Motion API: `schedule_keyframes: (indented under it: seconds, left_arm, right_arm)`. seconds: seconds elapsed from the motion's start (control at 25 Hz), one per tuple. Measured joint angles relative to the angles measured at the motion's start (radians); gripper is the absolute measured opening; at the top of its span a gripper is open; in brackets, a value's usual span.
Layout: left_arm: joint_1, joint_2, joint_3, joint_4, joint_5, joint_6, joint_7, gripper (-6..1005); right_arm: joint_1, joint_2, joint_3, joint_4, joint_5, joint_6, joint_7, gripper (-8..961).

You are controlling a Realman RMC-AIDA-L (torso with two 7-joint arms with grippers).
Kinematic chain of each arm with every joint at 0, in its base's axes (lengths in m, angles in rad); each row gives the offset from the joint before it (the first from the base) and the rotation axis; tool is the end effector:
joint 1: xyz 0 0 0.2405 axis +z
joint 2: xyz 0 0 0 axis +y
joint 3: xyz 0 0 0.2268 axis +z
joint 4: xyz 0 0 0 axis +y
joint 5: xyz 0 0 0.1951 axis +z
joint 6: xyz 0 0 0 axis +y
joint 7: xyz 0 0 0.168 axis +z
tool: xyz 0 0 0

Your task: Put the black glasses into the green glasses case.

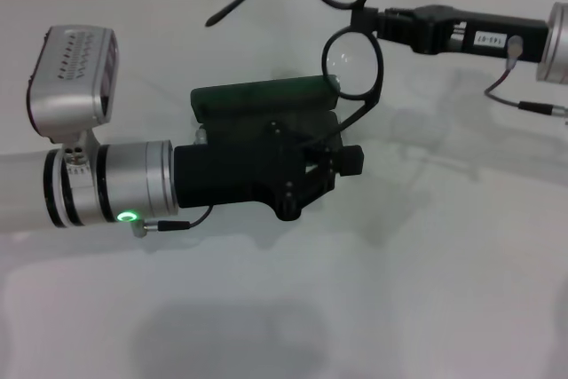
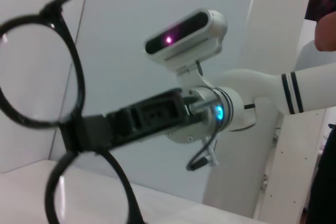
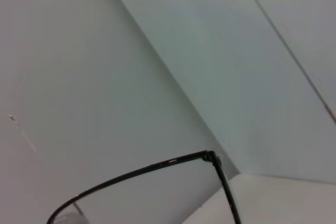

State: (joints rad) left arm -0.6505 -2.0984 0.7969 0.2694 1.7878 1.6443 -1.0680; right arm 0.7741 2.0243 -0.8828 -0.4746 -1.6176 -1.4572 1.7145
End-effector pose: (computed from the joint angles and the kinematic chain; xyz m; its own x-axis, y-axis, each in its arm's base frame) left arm -0.1654 0.2820 -0.0599 0.6937 0.2404 0.6790 0.2743 -0.9598 0.0595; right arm 0.1251 0.3686 -0.0078 0.5523 -0.5078 -0.6612 -0.5727 -0.8074 0.1418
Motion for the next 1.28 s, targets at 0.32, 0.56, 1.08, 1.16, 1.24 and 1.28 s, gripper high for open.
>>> schedule_keyframes:
  seconds: [0.32,0.56,1.08,1.16,1.24,1.28]
  left_arm:
    - [0.002,0.0,-0.003,0.004,-0.032,-0.003,0.003,-1]
    - [-0.003,0.002,-0.003,0.008,-0.053,-0.003,0.007,-1]
    - [-0.006,0.001,0.001,0.006,-0.079,-0.003,0.017,0]
    - [-0.006,0.001,0.001,0.005,-0.079,0.0,0.017,0]
    - [-0.006,0.002,0.001,0.004,-0.079,0.001,0.017,0]
    - [-0.006,0.002,0.001,0.004,-0.079,0.001,0.017,0]
  right_arm:
    - [0.0,0.0,-0.021,0.035,-0.006,0.006,-0.02,62]
    - [-0.009,-0.002,-0.066,0.036,-0.011,0.005,-0.02,62]
    - [-0.031,-0.001,-0.139,0.036,-0.012,-0.041,-0.021,62]
    - [-0.036,-0.001,-0.14,0.036,-0.012,-0.042,-0.021,62]
    - [-0.042,-0.001,-0.14,0.034,-0.01,-0.043,-0.021,62]
    - [-0.043,-0.001,-0.14,0.033,-0.009,-0.047,-0.021,62]
